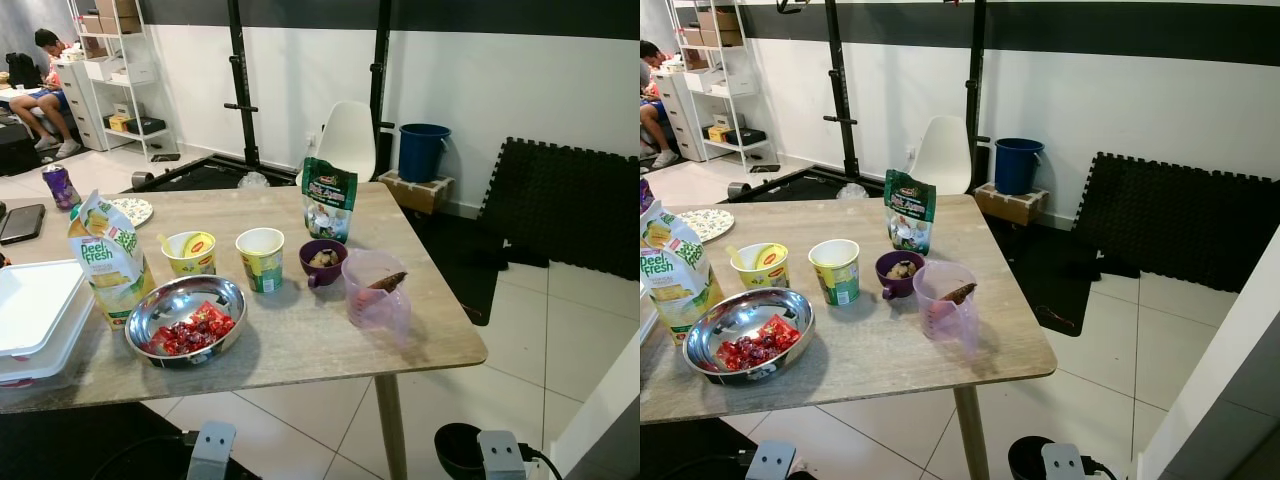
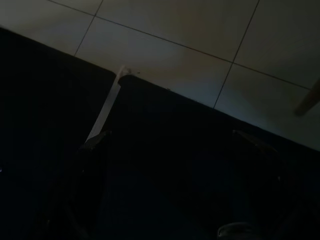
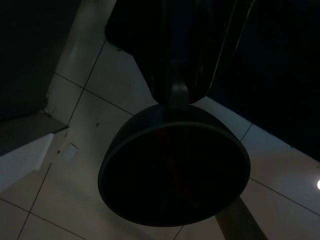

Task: Restocking fridge

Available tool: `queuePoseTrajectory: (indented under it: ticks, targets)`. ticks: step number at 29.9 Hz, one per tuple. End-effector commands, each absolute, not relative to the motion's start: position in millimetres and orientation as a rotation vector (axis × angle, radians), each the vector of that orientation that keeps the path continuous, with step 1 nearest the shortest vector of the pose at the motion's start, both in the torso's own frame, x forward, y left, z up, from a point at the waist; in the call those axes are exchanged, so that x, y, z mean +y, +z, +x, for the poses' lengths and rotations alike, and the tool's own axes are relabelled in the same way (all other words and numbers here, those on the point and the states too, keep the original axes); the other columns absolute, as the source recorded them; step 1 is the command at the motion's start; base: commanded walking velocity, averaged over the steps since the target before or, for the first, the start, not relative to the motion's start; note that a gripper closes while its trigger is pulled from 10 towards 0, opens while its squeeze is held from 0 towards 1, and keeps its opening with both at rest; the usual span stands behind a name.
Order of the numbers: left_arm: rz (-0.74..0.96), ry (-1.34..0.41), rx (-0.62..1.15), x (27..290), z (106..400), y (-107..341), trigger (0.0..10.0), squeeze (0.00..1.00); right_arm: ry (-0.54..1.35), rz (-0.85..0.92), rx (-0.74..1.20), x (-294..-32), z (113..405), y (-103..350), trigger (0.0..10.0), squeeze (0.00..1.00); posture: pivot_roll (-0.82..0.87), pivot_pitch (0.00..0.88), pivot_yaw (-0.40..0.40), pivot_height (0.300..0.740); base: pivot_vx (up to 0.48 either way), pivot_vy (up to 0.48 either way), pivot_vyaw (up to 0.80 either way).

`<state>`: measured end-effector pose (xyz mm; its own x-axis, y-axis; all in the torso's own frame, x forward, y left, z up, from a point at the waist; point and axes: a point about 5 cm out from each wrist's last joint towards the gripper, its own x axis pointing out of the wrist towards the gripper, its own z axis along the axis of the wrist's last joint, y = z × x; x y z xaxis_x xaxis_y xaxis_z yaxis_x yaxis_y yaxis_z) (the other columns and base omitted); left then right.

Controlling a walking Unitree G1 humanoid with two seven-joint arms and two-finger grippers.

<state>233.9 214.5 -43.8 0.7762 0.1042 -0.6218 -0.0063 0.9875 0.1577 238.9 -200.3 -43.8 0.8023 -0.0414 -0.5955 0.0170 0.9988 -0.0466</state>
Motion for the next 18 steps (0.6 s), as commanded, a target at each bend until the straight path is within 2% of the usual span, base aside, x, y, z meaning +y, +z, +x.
queuePoseTrajectory:
  ticks: [1, 18]
  targets:
    - [0.159, 0.061, 0.709, 215.8, 228.3, -47.9, 10.0, 0.0, -0.051, -0.023, 0.645, -201.1, 238.6, -44.3, 10.0, 0.0, 0.03, 0.064, 0.017, 0.74, 0.0, 0.0, 0.0]
    - [0.154, 0.073, 0.704, 217.2, 231.2, -46.0, 10.0, 0.0, -0.065, -0.042, 0.652, -205.6, 239.9, -43.1, 10.0, 0.0, 0.03, 0.058, 0.01, 0.74, 0.0, 0.0, 0.0]
